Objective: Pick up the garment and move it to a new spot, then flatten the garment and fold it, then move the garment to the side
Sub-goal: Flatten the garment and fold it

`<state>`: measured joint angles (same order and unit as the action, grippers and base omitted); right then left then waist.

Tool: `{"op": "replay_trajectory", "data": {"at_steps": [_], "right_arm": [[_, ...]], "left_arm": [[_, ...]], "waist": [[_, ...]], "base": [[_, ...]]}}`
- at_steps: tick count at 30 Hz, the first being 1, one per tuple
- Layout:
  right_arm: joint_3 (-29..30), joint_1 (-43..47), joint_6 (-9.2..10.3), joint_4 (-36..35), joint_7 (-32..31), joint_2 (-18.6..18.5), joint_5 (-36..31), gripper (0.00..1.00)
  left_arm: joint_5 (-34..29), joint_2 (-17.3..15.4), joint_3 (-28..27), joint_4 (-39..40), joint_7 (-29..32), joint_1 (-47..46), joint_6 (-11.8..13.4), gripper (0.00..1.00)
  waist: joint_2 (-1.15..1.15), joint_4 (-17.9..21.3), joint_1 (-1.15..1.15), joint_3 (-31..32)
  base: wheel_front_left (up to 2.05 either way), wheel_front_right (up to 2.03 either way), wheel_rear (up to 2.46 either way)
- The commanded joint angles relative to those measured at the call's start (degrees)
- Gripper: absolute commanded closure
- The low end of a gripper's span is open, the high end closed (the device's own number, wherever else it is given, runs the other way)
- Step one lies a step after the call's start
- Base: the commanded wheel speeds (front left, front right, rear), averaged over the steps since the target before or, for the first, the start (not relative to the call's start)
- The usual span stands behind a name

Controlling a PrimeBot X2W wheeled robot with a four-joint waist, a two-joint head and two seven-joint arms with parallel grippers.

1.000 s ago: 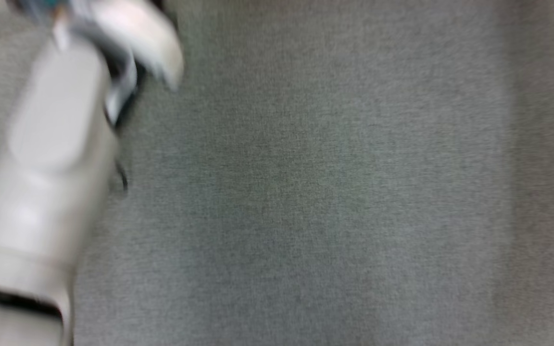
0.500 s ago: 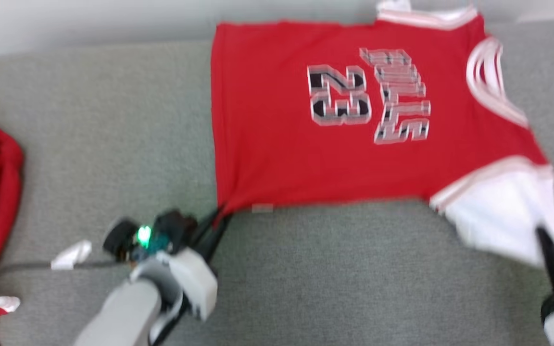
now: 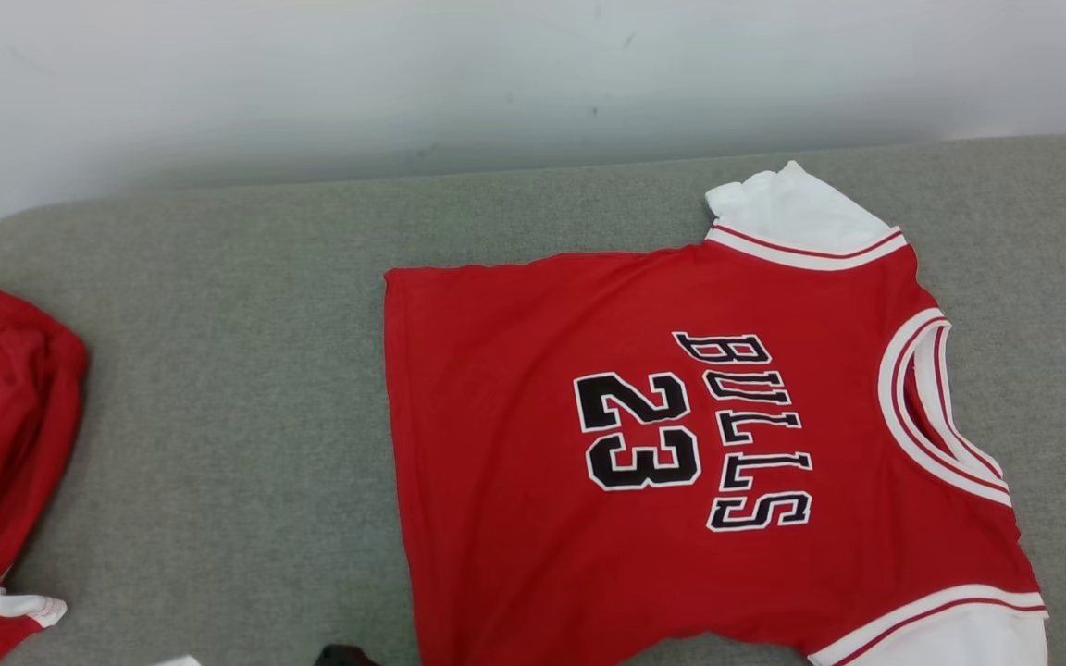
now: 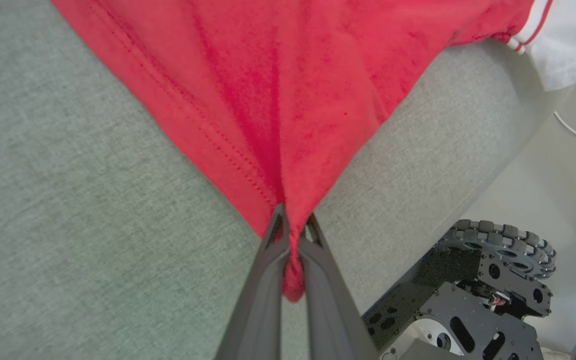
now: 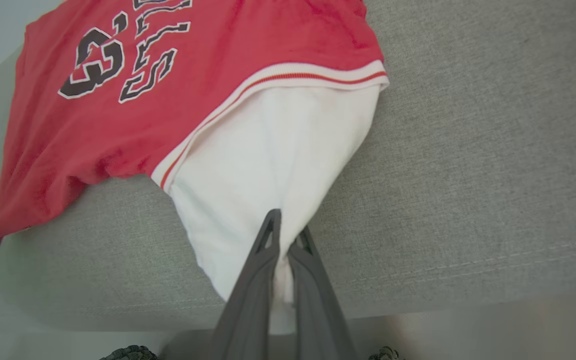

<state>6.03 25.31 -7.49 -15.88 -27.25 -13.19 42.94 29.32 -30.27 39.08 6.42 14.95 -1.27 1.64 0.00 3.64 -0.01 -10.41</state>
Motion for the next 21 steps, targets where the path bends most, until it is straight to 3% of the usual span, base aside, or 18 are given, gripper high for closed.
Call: {"op": "replay_trajectory", "data": {"at_steps": [1,9,16,21], "right_arm": [[0.5,-0.5,0.01,-0.5,-0.7,-0.7,0.2,1.00],[1.2,-12.2,0.00,-4.6,-12.8,-4.0,1.3,1.00],[3.0,-26.2,0.00,-5.0,-25.4,-6.6,1.0,1.00],[3.2,-35.7,0.00,-2.4,-29.4,-7.2,-2.2,1.00]], "left_arm": [[0.1,-1.1,-0.3,0.7,0.9,0.1,0.0,1.00],[7.3,-3.5,-3.4,7.3,12.9,-7.8,-1.6,1.00],[16.5,-1.3,-7.0,7.4,22.3,-17.8,-2.2,1.00],[17.5,0.8,-8.2,3.4,24.5,-24.7,-2.3,1.00]], "waist": [[0.00,0.2,0.01,-0.3],[0.00,-0.6,0.01,-3.1],[0.00,-2.5,0.01,-7.3],[0.00,-3.5,0.01,-10.5]], "base": [[0.00,0.00,0.00],[0.00,0.00,0.00],[0.00,0.00,0.00],[0.00,0.00,0.00]]}}
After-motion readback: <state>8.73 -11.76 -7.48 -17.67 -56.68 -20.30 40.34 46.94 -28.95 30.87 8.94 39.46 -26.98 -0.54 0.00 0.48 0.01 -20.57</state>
